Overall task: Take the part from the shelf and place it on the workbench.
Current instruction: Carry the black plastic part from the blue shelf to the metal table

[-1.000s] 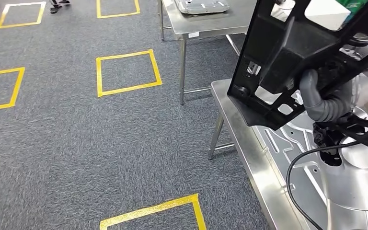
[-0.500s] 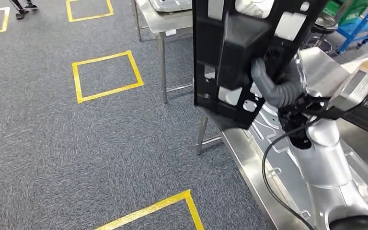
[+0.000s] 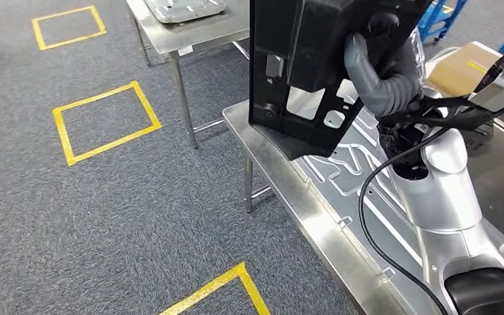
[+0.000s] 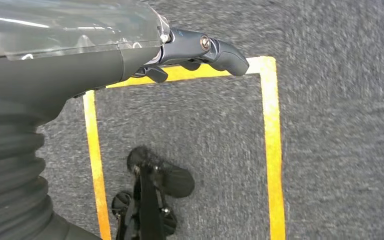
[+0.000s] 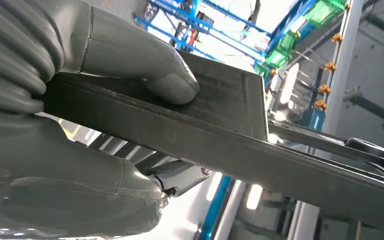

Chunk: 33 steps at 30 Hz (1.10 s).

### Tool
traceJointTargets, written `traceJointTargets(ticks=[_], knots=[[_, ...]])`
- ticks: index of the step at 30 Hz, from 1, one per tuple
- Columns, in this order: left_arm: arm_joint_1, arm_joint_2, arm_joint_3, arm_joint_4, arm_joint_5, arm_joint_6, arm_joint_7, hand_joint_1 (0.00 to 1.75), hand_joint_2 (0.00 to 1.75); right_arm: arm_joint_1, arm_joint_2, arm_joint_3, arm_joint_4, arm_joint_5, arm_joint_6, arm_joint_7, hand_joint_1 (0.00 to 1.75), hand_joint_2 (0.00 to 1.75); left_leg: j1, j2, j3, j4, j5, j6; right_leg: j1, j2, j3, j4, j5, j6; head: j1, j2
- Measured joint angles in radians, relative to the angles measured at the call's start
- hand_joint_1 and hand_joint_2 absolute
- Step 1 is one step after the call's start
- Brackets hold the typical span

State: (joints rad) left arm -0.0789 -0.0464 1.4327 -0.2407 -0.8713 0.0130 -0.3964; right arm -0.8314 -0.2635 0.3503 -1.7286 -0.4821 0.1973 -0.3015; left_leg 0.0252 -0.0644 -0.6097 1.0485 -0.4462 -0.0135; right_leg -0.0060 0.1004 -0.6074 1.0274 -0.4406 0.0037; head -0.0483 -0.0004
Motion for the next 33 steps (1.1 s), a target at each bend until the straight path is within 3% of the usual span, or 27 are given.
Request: traceJointTargets(ticks=[1, 3, 5, 7, 9, 10, 11, 12, 14, 16, 18, 20, 22, 23, 24, 25, 26, 27, 29, 31, 33], knots=[[0.000, 0.000, 0.001, 0.000, 0.000, 0.000, 0.001, 0.00, 1.75, -0.004, 0.001, 0.000, 0.002, -0.002, -0.001, 0.002, 1.75, 1.75, -0.001, -0.004, 0.002, -0.004, -0.004, 0.004, -0.002, 0.010, -0.005, 0.002, 0.001, 0.006, 0.000, 0.000], [-0.002, -0.001, 0.002, 0.000, -0.004, -0.002, 0.001, 0.00, 1.75, -0.008, 0.002, 0.000, 0.004, -0.003, -0.005, 0.004, 1.75, 1.75, -0.002, 0.015, 0.004, -0.010, -0.001, 0.017, -0.004, 0.017, -0.008, 0.001, 0.002, 0.019, 0.000, 0.000], [-0.006, -0.003, 0.002, 0.000, -0.009, -0.006, 0.001, 0.00, 1.75, -0.016, 0.002, -0.001, 0.005, -0.003, -0.013, 0.004, 1.75, 1.75, -0.001, 0.035, 0.009, -0.020, 0.004, 0.031, -0.002, -0.027, -0.030, 0.044, -0.026, 0.029, 0.000, 0.000], [-0.004, -0.003, 0.002, 0.000, -0.011, -0.009, 0.000, 0.00, 1.75, -0.022, 0.002, -0.002, 0.008, -0.002, -0.023, 0.002, 1.75, 1.75, -0.003, 0.057, 0.010, -0.024, 0.004, 0.038, -0.002, -0.079, -0.090, 0.164, -0.085, 0.036, 0.000, 0.000], [-0.002, -0.003, 0.002, 0.000, -0.011, -0.012, 0.000, 0.00, 1.75, -0.022, 0.001, -0.005, 0.012, 0.007, -0.032, 0.001, 1.75, 1.75, -0.005, 0.080, 0.011, -0.024, 0.001, 0.041, -0.004, -0.092, -0.146, 0.269, -0.117, 0.040, 0.000, 0.000], [-0.002, -0.003, 0.002, 0.000, -0.011, -0.012, 0.001, 0.00, 1.75, -0.022, 0.000, -0.007, 0.015, 0.013, -0.037, 0.000, 1.75, 1.75, -0.006, 0.091, 0.012, -0.024, 0.000, 0.041, -0.005, -0.094, -0.152, 0.275, -0.106, 0.041, 0.000, 0.000], [-0.003, -0.004, 0.002, 0.000, -0.011, -0.012, 0.001, 0.00, 1.75, -0.023, -0.001, -0.010, 0.017, 0.020, -0.041, -0.001, 1.75, 1.75, -0.006, 0.101, 0.014, -0.024, -0.002, 0.040, -0.005, -0.098, -0.135, 0.238, -0.078, 0.040, 0.000, 0.000], [-0.004, -0.004, 0.002, 0.000, -0.011, -0.012, 0.001, 0.00, 1.75, -0.024, -0.003, -0.014, 0.019, 0.025, -0.045, -0.002, 1.75, 1.75, -0.007, 0.110, 0.018, -0.024, -0.005, 0.038, -0.004, -0.108, -0.100, 0.169, -0.040, 0.036, 0.000, 0.000], [-0.006, -0.005, 0.002, 0.000, -0.011, -0.013, 0.001, 0.00, 1.75, -0.028, -0.005, -0.020, 0.020, 0.030, -0.050, -0.004, 1.75, 1.75, -0.010, 0.127, 0.026, -0.024, -0.010, 0.032, 0.007, -0.144, -0.031, 0.034, 0.010, 0.022, 0.000, 0.000], [-0.007, -0.006, 0.002, 0.000, -0.011, -0.013, 0.001, 0.00, 1.75, -0.032, -0.006, -0.023, 0.021, 0.030, -0.052, -0.005, 1.75, 1.75, -0.013, 0.144, 0.032, -0.025, -0.015, 0.023, 0.017, -0.157, -0.009, -0.013, 0.017, 0.008, 0.000, 0.000], [-0.009, -0.006, 0.002, 0.000, -0.011, -0.013, 0.001, 0.00, 1.75, -0.033, -0.007, -0.026, 0.021, 0.030, -0.053, -0.005, 1.75, 1.75, -0.013, 0.157, 0.039, -0.027, -0.021, 0.013, 0.013, -0.135, -0.007, -0.019, 0.021, -0.002, 0.000, 0.000], [-0.012, -0.007, 0.002, 0.001, -0.012, -0.013, 0.001, 0.00, 1.75, -0.036, -0.008, -0.027, 0.022, 0.030, -0.053, -0.006, 1.75, 1.75, -0.012, 0.128, 0.029, 0.008, -0.047, 0.005, 0.005, -0.116, 0.001, -0.031, 0.026, -0.012, 0.000, 0.000], [-0.010, -0.007, 0.002, 0.001, -0.012, -0.013, 0.001, 0.00, 1.75, -0.038, -0.008, -0.026, 0.023, 0.030, -0.053, -0.006, 1.75, 1.75, -0.010, 0.085, -0.023, 0.122, -0.105, 0.000, 0.002, -0.099, 0.006, -0.036, 0.028, -0.019, 0.000, 0.000], [-0.008, -0.007, 0.002, 0.001, -0.012, -0.013, 0.001, 0.00, 1.75, -0.037, -0.008, -0.025, 0.024, 0.031, -0.052, -0.006, 1.75, 1.75, -0.010, 0.077, -0.058, 0.192, -0.132, -0.002, 0.003, -0.088, 0.006, -0.035, 0.027, -0.020, 0.000, 0.000], [-0.006, -0.007, 0.002, 0.001, -0.011, -0.013, 0.001, 0.00, 1.75, -0.036, -0.008, -0.024, 0.026, 0.031, -0.052, -0.006, 1.75, 1.75, -0.010, 0.074, -0.087, 0.244, -0.145, -0.004, 0.003, -0.076, 0.006, -0.033, 0.026, -0.021, 0.000, 0.000], [-0.005, -0.007, 0.002, 0.001, -0.011, -0.013, 0.001, 0.00, 1.75, -0.035, -0.008, -0.023, 0.027, 0.031, -0.052, -0.006, 1.75, 1.75, -0.010, 0.072, -0.100, 0.261, -0.137, -0.005, 0.003, -0.063, 0.006, -0.031, 0.025, -0.020, 0.000, 0.000], [-0.005, -0.007, 0.002, 0.001, -0.011, -0.013, 0.001, 0.00, 1.75, -0.035, -0.008, -0.023, 0.028, 0.031, -0.052, -0.006, 1.75, 1.75, -0.009, 0.071, -0.094, 0.236, -0.110, -0.005, 0.002, -0.050, 0.006, -0.028, 0.024, -0.019, 0.000, 0.000], [-0.005, -0.007, 0.002, 0.001, -0.011, -0.013, 0.001, 0.00, 1.75, -0.035, -0.008, -0.023, 0.028, 0.031, -0.052, -0.006, 1.75, 1.75, -0.007, 0.065, -0.071, 0.176, -0.069, -0.005, 0.001, -0.037, 0.007, -0.024, 0.021, -0.016, 0.000, 0.000], [-0.005, -0.006, 0.002, 0.001, -0.011, -0.013, 0.001, 0.00, 1.75, -0.035, -0.008, -0.023, 0.028, 0.031, -0.052, -0.006, 1.75, 1.75, -0.001, 0.029, -0.015, 0.046, -0.013, -0.002, -0.001, -0.014, 0.003, -0.011, 0.014, -0.007, 0.000, 0.000], [-0.005, -0.006, 0.002, 0.001, -0.011, -0.013, 0.002, 0.00, 1.75, -0.036, -0.008, -0.024, 0.029, 0.036, -0.055, -0.007, 1.75, 1.75, -0.001, 0.008, 0.008, -0.005, -0.004, 0.004, -0.002, 0.006, -0.006, -0.003, 0.012, 0.005, 0.000, 0.000], [-0.008, -0.007, 0.002, 0.001, -0.011, -0.013, 0.002, 0.00, 1.75, -0.035, -0.010, -0.025, 0.030, 0.058, -0.066, -0.008, 1.75, 1.75, -0.004, 0.022, 0.010, -0.011, -0.002, 0.016, -0.006, 0.020, -0.012, -0.004, 0.014, 0.018, 0.000, 0.000]])
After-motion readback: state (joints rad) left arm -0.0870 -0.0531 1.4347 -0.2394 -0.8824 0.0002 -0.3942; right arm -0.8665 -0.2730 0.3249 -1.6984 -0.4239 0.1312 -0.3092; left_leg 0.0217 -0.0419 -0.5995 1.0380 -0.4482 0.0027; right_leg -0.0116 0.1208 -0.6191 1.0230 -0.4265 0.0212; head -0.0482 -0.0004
